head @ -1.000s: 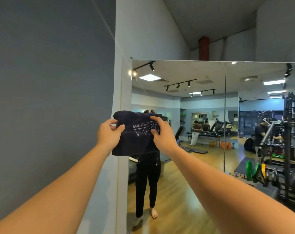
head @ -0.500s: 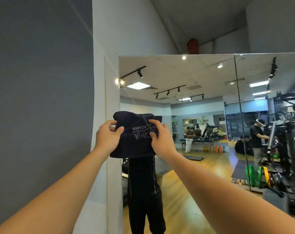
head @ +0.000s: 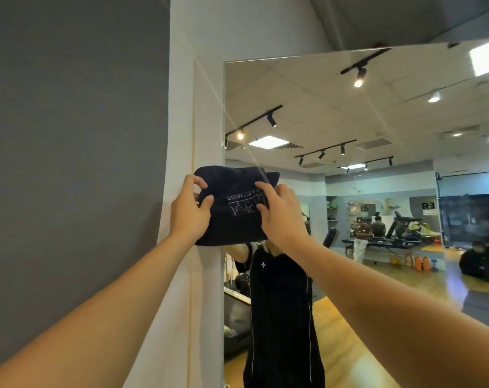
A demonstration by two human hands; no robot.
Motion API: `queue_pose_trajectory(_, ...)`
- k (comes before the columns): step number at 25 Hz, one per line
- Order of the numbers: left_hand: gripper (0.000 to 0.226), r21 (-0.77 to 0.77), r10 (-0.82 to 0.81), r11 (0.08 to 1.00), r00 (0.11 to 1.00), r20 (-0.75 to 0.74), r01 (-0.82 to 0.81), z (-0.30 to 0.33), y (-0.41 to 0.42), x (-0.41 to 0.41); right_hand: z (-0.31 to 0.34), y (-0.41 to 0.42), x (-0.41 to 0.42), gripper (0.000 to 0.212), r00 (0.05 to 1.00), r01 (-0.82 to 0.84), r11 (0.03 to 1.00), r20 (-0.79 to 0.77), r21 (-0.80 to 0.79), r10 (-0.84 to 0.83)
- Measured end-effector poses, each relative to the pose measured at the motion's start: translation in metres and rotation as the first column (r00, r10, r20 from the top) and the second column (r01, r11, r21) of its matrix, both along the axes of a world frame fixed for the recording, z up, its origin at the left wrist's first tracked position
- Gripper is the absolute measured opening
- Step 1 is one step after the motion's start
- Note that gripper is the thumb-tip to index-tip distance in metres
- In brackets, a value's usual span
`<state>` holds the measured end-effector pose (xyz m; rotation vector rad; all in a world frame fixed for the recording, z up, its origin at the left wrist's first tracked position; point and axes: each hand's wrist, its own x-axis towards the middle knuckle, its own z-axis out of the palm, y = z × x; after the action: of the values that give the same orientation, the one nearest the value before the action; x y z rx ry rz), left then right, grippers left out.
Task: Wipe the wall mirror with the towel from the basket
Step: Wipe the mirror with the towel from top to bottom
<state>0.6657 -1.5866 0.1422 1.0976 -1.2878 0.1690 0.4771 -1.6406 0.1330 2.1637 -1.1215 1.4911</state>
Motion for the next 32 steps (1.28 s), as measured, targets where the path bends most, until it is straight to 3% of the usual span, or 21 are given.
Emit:
queue_pose_trajectory(5, 0.018, -0.070, 0.008, 0.998, 0.996, 0.084, -0.002, 0.004, -0.051, 0.006, 0.004, -0.039, 0.009, 0.056, 0.982, 0.182, 0.974, -0.026, -0.139, -0.187)
queue_pose_trajectory(7, 0.023, -0.172, 0.142, 0.978, 0.981, 0.133, -0.118, 0.002, -0.067, 0.003, 0.007, -0.043, 0.011, 0.063, 0.951, 0.286, 0.916, -0.037, -0.283, -0.308)
queue_pose_trajectory(9, 0.031, -0.350, 0.339, 0.903, 0.913, 0.227, -0.248, -0.001, -0.080, 0.000, 0.010, -0.046, 0.016, 0.078, 0.928, 0.321, 0.857, -0.048, -0.402, -0.370)
queue_pose_trajectory(12, 0.034, -0.558, 0.489, 0.798, 0.788, 0.375, -0.229, -0.001, -0.094, -0.001, 0.007, -0.053, 0.029, 0.096, 0.957, 0.230, 0.869, -0.059, -0.438, -0.283)
queue_pose_trajectory(15, 0.039, -0.517, 0.501, 0.819, 0.751, 0.431, -0.250, -0.007, -0.104, 0.005, 0.000, -0.066, 0.037, 0.088, 0.976, 0.144, 0.906, -0.094, -0.398, -0.197)
queue_pose_trajectory(18, 0.067, -0.452, 0.537, 0.835, 0.644, 0.545, -0.313, -0.021, -0.112, 0.005, 0.002, -0.074, 0.034, 0.081, 0.978, 0.124, 0.932, -0.119, -0.341, -0.174)
queue_pose_trajectory(20, 0.076, -0.427, 0.527, 0.846, 0.629, 0.572, -0.320, -0.020, -0.115, 0.005, 0.003, -0.080, 0.032, 0.081, 0.968, 0.138, 0.917, -0.146, -0.374, -0.205)
queue_pose_trajectory(26, 0.072, -0.449, 0.519, 0.847, 0.622, 0.586, -0.284, -0.002, -0.125, 0.006, 0.018, -0.091, 0.038, 0.075, 0.952, 0.215, 0.869, -0.103, -0.445, -0.288)
queue_pose_trajectory(32, 0.074, -0.476, 0.603, 0.795, 0.575, 0.553, -0.376, 0.076, -0.133, 0.004, 0.088, -0.099, 0.040, 0.067, 0.940, 0.293, 0.815, -0.007, -0.500, -0.342)
